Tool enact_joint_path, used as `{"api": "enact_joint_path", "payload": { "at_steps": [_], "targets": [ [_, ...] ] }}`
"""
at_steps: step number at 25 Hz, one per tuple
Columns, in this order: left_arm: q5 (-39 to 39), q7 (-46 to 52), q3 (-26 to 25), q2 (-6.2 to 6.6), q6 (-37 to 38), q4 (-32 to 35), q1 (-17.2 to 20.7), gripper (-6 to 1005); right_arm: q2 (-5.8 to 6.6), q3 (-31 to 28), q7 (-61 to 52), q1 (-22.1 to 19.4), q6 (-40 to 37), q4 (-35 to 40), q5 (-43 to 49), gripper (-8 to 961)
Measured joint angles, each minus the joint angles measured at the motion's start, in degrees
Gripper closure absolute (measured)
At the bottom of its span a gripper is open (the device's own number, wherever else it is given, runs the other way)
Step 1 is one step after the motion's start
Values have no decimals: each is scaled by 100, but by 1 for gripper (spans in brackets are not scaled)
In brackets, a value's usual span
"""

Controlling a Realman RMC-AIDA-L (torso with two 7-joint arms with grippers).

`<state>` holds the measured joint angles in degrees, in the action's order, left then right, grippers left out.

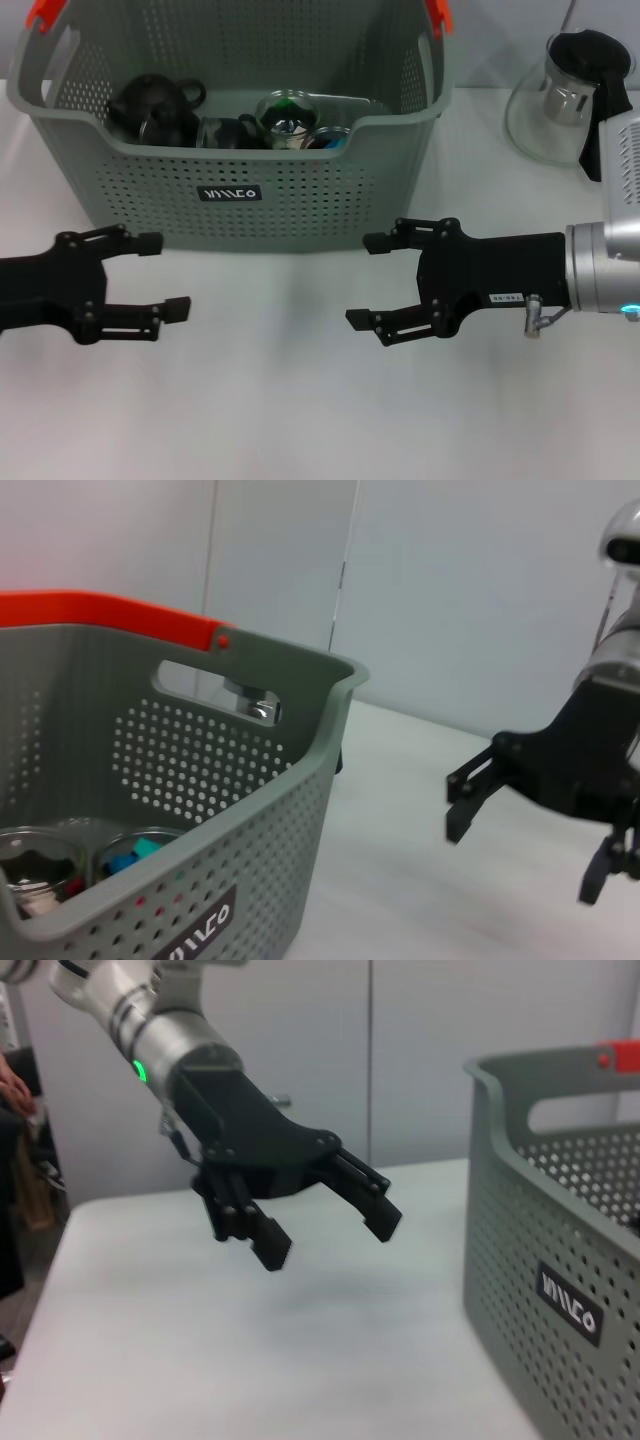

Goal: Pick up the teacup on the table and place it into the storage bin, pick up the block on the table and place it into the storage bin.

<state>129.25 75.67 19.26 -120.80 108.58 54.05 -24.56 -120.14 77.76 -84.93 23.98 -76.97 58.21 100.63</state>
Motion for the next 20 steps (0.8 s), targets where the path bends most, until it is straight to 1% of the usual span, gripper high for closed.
{"api": "enact_joint_path", "payload": {
  "at_steps": [5, 9, 14, 20],
  "targets": [
    [21, -157, 28, -14, -107, -325, -81, 67, 0, -58, 350, 89, 85, -285, 2, 15],
    [33, -213, 76, -29, -89, -367, -89, 67, -1, -62, 381, 114, 84, -307, 1, 15],
    [104, -190, 458, -58, -98, -373, -89, 67, 15, -55, 376, 218, 76, -412, 96, 14],
    [238, -85, 723, -92, -290, -380, -92, 67, 17, -94, 340, 414, 79, -669, 324, 14]
  ]
}}
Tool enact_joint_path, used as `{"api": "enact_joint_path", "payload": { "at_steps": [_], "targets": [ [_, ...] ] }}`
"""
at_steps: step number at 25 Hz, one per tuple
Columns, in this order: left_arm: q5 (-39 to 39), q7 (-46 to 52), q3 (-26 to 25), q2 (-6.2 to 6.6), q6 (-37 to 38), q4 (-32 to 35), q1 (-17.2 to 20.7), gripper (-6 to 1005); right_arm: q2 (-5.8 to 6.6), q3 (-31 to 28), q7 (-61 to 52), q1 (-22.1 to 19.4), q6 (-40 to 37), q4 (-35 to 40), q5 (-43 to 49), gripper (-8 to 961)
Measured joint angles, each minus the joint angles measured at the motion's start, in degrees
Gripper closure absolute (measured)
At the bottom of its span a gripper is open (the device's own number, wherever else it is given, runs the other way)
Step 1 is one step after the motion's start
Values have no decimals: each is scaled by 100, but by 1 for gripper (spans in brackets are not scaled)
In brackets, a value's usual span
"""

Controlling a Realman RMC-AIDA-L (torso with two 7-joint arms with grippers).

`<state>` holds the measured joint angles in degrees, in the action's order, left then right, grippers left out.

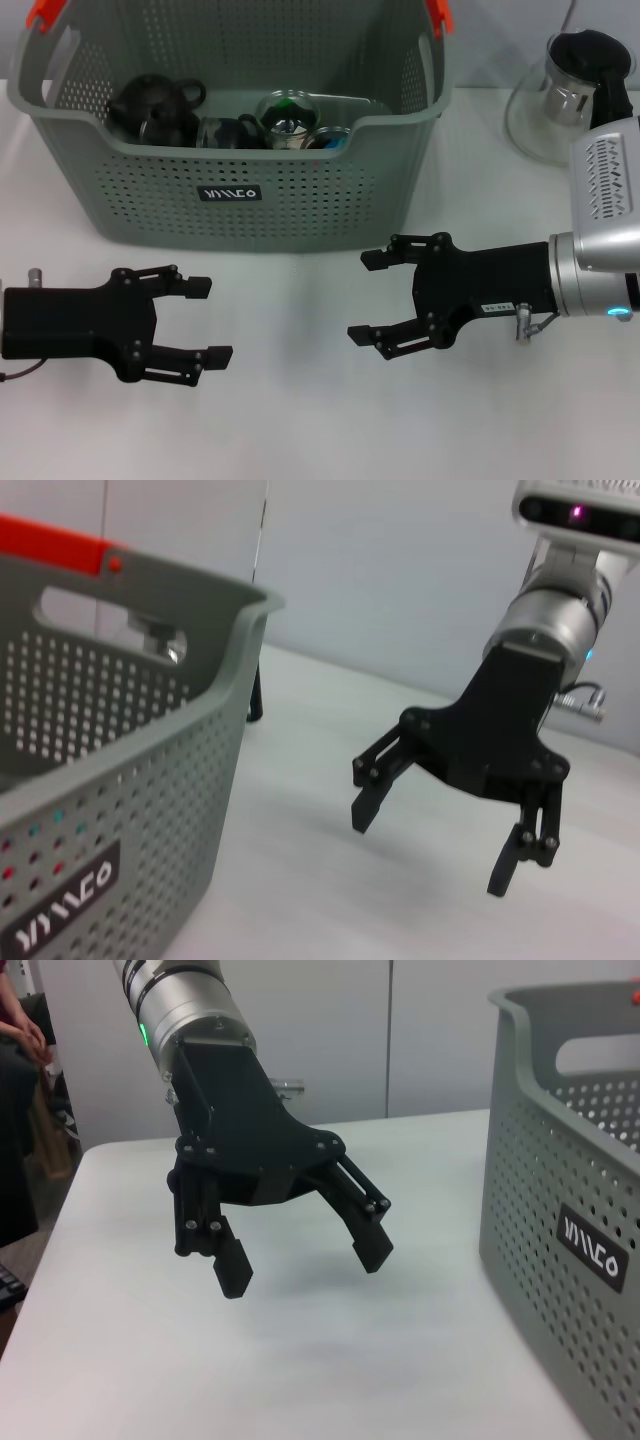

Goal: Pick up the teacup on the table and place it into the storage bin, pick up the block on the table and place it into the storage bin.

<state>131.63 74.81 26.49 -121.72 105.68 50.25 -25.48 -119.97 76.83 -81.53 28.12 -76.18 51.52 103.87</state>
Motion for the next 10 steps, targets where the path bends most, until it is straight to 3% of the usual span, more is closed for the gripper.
{"api": "enact_joint_path", "payload": {
  "at_steps": [10],
  "targets": [
    [7, 28, 45, -26, -56, -7, -1, 67, 0, -63, -3, 56, -16, -78, 91, 14]
  ]
}}
